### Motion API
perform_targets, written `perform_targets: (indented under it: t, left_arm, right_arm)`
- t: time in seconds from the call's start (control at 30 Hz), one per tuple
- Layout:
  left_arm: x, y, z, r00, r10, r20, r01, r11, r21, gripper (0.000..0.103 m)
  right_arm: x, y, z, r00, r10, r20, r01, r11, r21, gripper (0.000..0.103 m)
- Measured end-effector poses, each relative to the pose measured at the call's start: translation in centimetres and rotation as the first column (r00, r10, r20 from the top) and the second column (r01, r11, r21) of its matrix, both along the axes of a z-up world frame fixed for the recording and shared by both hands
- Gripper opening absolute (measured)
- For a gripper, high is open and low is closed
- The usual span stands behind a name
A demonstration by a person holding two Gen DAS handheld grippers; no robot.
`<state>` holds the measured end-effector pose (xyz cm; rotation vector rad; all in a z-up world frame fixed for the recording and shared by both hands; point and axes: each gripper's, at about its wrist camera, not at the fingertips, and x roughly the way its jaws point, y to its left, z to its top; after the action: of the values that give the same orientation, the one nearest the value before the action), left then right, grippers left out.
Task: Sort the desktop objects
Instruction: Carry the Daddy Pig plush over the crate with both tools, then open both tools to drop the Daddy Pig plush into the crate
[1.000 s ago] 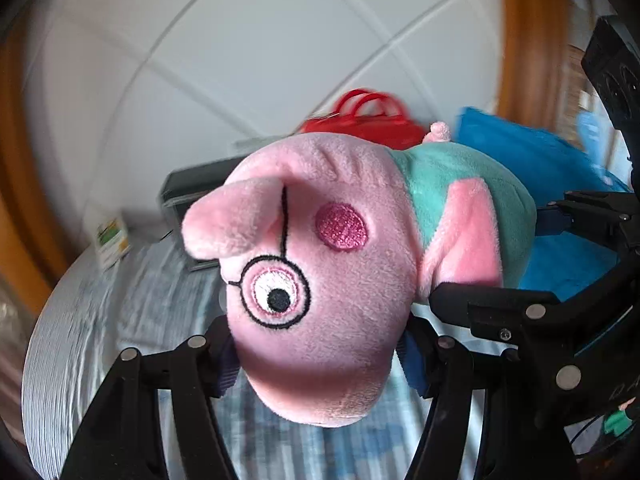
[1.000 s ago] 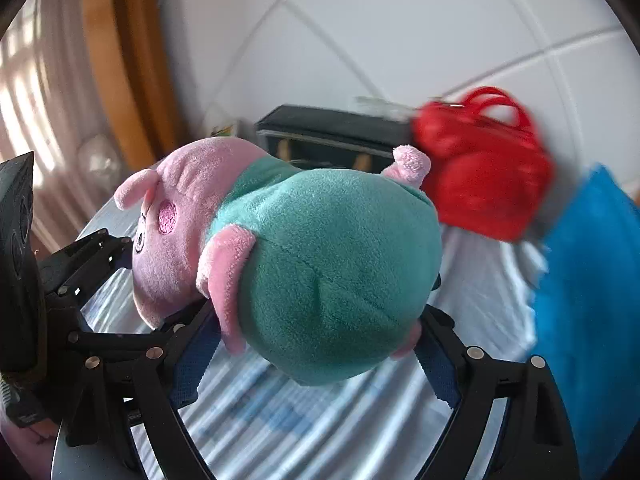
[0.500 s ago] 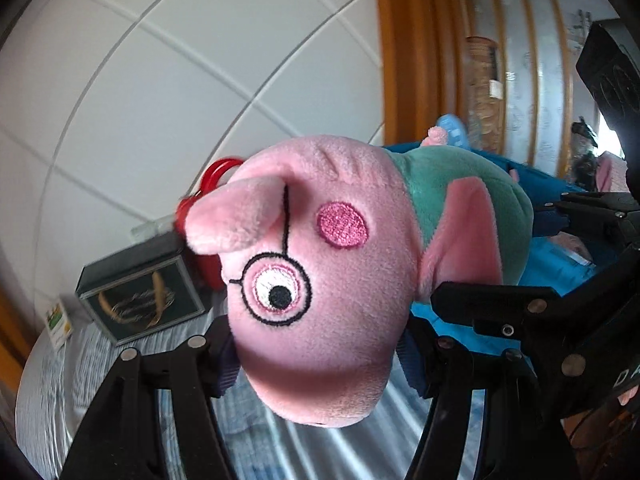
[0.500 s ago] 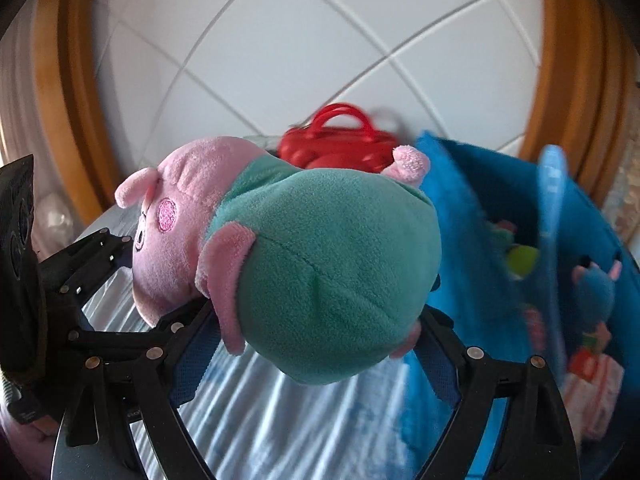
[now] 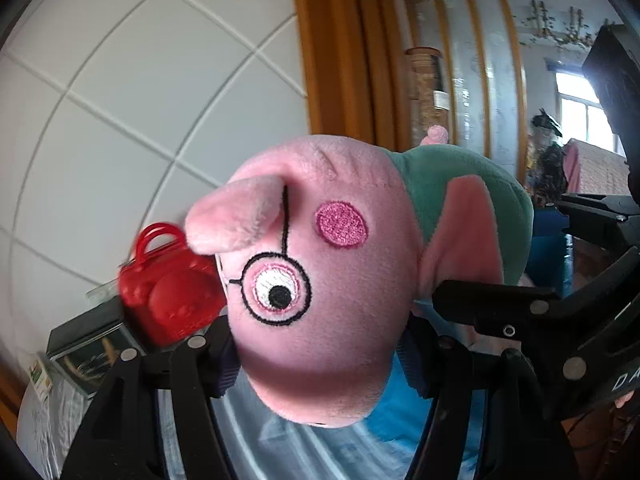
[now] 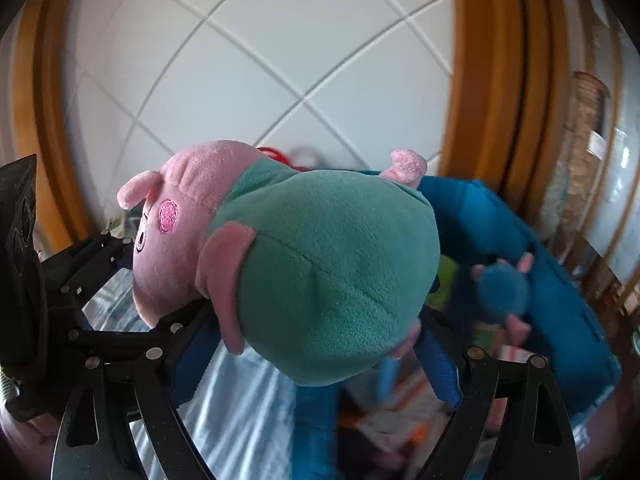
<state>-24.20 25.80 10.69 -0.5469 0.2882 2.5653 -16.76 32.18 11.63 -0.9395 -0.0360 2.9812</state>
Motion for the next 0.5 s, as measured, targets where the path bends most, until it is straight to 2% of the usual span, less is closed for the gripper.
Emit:
perform_targets:
  t: [0.23, 0.4, 0.5]
  left_arm:
    - [1.1, 8.7, 1.3, 0.997, -0.074, -0.012, 0.073, 0.996, -0.049, 0.064]
    - [0.7, 13.1, 1.2, 0.992, -0.112, 0.057, 0.116, 0.992, -0.058, 0.064]
    - [0.2, 15.3, 0.7, 0.991, -0.102, 0.086, 0.109, 0.990, -0.089, 0.066]
  right_arm:
    - [3.2, 8.1, 0.9, 0.996, -0.094, -0.006, 0.093, 0.995, -0.038, 0.091]
    - [5.0, 12.7, 0.4, 0.990, -0.140, 0.007, 0.140, 0.989, -0.051, 0.091]
    - [5.4, 14.9, -0.4, 0.987, -0.157, 0.018, 0.158, 0.984, -0.081, 0.092]
